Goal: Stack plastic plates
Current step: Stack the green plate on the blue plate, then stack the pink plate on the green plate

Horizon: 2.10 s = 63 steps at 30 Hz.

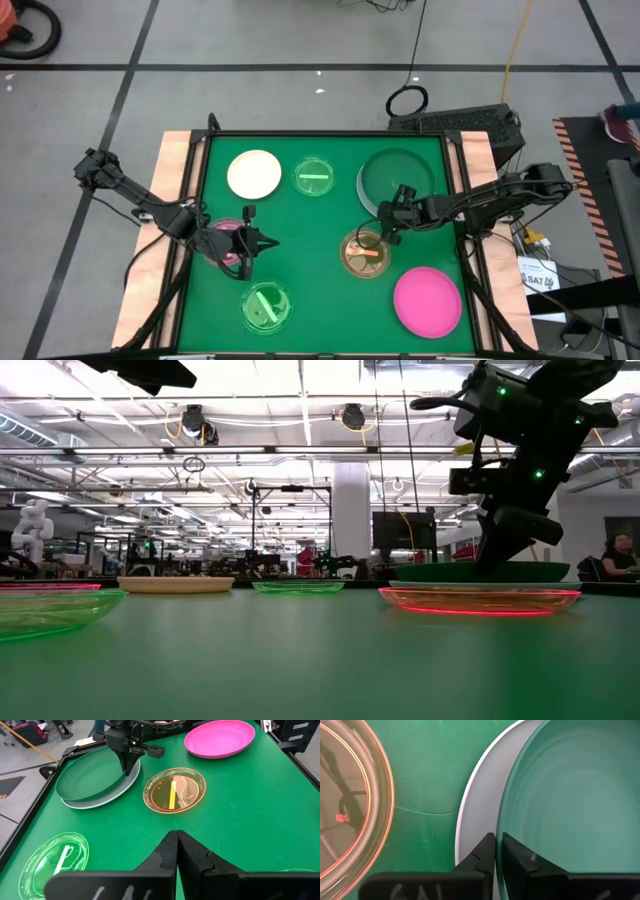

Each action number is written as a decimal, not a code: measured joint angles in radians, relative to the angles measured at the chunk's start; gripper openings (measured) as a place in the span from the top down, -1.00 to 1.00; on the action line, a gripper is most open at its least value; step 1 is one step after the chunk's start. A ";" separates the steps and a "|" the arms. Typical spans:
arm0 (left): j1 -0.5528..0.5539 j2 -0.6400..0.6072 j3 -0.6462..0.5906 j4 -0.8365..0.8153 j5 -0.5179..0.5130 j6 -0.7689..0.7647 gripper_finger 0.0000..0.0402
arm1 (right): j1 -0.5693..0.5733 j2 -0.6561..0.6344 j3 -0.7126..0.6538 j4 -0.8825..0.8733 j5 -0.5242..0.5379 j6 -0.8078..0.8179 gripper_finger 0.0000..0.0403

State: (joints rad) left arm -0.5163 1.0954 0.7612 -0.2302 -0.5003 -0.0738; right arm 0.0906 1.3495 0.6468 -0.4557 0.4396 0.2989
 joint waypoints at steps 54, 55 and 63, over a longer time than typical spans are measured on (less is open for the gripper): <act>0.000 0.000 0.000 -0.004 0.000 -0.018 0.96 | 0.066 -0.192 0.020 -0.035 -0.047 0.003 0.01; 0.000 0.000 0.000 -0.004 0.000 -0.018 0.96 | 0.077 -0.197 0.031 -0.034 -0.046 -0.002 0.01; 0.000 0.000 0.000 0.000 0.000 -0.020 0.96 | 0.219 -0.170 0.145 -0.027 -0.047 -0.113 0.01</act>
State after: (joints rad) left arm -0.5163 1.0954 0.7612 -0.2302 -0.4999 -0.0936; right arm 0.3101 1.1795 0.7916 -0.4823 0.3923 0.1861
